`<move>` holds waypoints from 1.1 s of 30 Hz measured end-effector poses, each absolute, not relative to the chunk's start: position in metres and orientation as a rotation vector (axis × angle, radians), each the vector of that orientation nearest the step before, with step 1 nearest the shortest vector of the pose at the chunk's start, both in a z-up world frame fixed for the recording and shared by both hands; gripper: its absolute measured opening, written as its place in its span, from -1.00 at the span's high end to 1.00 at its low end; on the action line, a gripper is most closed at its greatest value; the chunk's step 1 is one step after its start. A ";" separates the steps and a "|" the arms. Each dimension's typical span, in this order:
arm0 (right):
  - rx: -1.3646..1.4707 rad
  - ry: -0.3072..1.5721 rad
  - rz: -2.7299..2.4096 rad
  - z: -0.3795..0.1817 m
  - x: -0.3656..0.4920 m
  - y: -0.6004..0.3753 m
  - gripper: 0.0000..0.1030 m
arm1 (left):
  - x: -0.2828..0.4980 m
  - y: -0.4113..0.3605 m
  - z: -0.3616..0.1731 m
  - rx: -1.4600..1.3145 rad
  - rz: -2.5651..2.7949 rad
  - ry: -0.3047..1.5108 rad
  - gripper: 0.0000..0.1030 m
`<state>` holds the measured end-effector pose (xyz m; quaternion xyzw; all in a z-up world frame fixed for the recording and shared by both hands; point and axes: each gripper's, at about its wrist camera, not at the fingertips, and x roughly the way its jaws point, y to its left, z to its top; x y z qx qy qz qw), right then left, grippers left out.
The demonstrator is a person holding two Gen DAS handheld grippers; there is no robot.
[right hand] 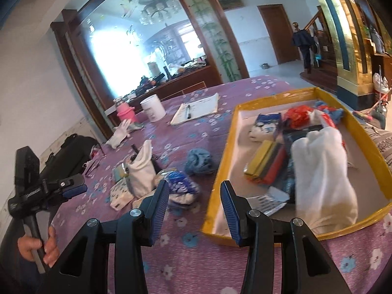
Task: Organize soft objects
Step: 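Move both grippers back over the pile on the table, then grasp white yellow-patterned tissue pack with left gripper while right grasps white towel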
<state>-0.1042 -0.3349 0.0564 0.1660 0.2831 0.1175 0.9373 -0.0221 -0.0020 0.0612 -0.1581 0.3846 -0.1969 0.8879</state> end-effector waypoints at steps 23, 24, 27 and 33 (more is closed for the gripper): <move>0.331 0.585 0.366 0.055 -0.106 -0.326 -0.08 | 0.034 -0.039 0.005 -0.236 -0.274 1.053 -0.69; 0.328 0.587 0.375 0.056 -0.104 -0.324 -0.09 | 0.034 -0.045 0.005 -0.199 -0.265 1.035 -0.77; 0.315 0.604 0.406 0.061 -0.096 -0.311 -0.21 | 0.036 -0.048 0.003 -0.177 -0.249 0.990 -0.78; 0.206 0.665 0.497 0.062 -0.060 -0.260 -0.38 | 0.034 -0.028 0.004 -0.249 -0.275 0.937 -0.20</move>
